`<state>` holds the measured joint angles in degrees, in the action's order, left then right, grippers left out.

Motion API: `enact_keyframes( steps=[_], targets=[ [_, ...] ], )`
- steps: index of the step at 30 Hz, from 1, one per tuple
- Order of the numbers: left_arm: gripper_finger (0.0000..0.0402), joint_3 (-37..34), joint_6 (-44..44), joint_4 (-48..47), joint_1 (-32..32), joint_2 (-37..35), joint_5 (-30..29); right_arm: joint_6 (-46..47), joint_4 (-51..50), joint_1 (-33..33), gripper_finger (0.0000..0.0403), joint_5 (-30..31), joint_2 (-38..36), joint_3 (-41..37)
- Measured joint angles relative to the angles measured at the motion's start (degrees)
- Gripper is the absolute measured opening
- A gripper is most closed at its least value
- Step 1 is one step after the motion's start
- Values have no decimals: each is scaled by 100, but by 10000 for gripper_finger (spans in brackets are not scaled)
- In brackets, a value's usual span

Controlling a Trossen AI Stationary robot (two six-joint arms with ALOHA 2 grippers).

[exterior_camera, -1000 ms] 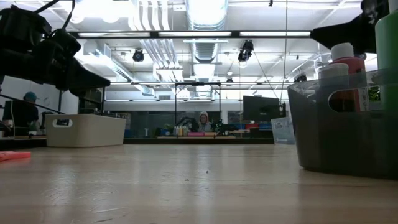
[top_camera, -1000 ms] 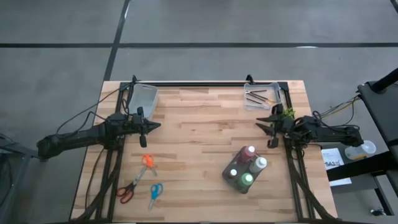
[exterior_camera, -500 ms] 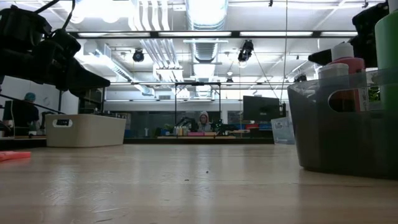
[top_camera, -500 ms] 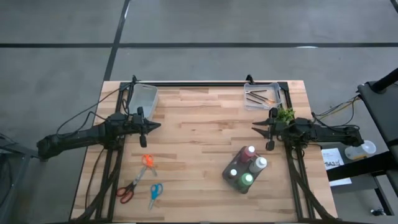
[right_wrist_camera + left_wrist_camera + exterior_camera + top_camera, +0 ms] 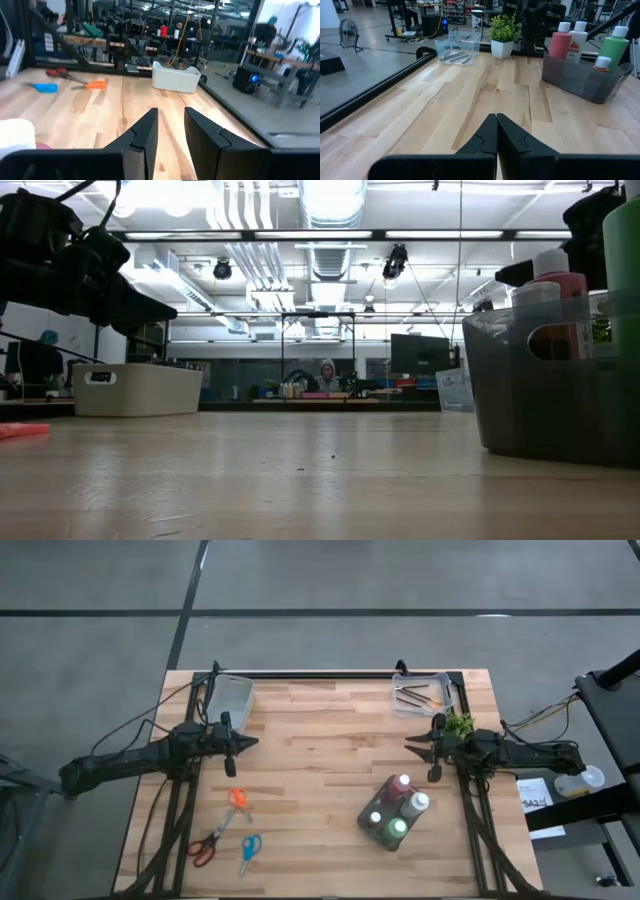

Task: Pick & Place Paint Supplies
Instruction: Put the orange scissors into the white bin

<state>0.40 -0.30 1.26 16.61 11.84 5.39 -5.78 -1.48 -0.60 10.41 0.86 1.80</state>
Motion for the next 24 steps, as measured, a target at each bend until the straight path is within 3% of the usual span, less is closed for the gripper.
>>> enact_keyframes(
  steps=[6, 15, 24],
  targets=[
    [0, 0, 0, -1, 1, 0, 0, 1055, 4, 0, 90, 5, 0, 0],
    [0, 0, 0, 0, 0, 0, 0, -62, 24, 11, 90, 13, 4, 4],
    [0, 0, 59, -16, 1, 0, -225, -175, 20, 11, 90, 17, 2, 4]
  ],
)
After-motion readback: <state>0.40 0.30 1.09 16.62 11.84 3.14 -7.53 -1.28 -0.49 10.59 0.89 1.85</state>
